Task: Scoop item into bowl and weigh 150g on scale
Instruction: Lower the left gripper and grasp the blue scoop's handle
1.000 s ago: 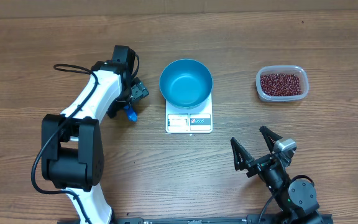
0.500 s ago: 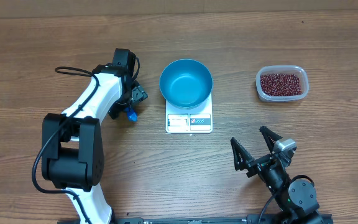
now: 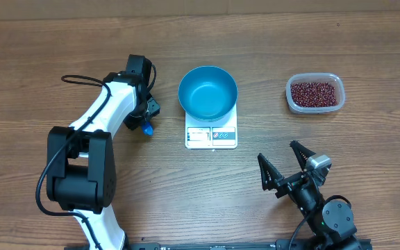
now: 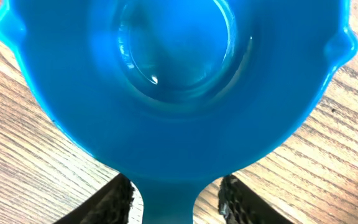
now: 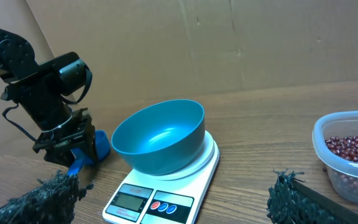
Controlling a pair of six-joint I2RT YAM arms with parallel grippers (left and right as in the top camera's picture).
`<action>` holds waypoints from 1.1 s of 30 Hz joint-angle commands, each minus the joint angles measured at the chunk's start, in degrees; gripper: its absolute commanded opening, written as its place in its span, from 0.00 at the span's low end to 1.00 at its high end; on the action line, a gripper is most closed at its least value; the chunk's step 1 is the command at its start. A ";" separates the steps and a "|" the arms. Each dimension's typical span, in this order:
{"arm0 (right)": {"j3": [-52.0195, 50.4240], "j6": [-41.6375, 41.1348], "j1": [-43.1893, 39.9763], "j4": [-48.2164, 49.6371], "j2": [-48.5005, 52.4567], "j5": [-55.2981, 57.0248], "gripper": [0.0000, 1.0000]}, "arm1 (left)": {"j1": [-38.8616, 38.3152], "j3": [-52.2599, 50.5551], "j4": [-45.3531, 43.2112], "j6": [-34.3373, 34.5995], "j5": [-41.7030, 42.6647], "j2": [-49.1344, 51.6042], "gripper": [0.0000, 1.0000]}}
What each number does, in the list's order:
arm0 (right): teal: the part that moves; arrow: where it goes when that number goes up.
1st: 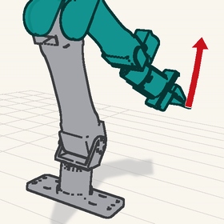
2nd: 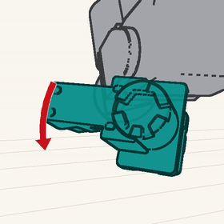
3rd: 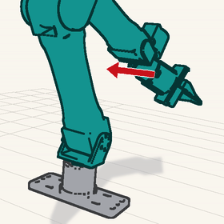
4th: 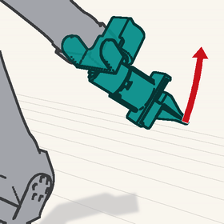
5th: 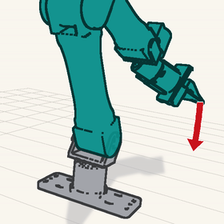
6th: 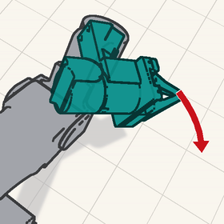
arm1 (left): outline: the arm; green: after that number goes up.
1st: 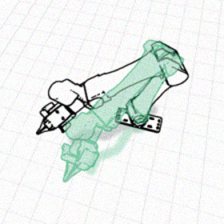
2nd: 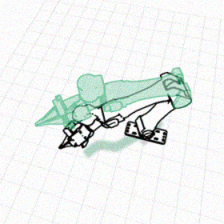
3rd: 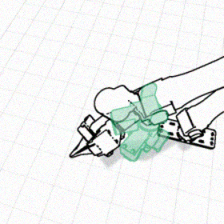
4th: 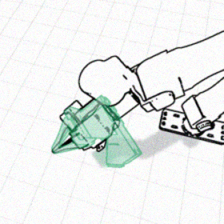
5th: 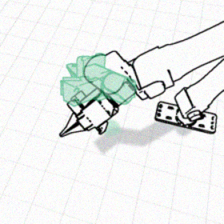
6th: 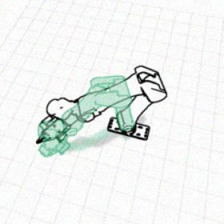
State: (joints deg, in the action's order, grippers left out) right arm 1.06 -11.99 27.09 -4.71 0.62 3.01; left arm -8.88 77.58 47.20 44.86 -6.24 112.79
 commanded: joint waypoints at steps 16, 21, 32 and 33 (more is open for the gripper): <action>-0.61 0.02 0.28 0.22 -0.46 0.35 1.00 | 0.28 -0.31 0.59 -0.02 -0.72 0.42 0.21; -0.61 0.02 0.28 0.22 -0.46 0.35 1.00 | 0.28 -0.31 0.55 0.00 -0.72 0.42 0.17; -0.61 0.02 0.28 0.22 -0.46 0.35 1.00 | 0.28 5.49 5.38 -0.13 0.26 -0.11 0.04; -0.61 0.02 0.28 0.22 -0.46 0.35 1.00 | 0.24 6.88 6.58 -0.13 0.28 -0.11 0.04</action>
State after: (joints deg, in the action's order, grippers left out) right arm 1.06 -11.99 27.09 -4.73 0.62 3.01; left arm -8.88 79.24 51.86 44.86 -6.13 112.86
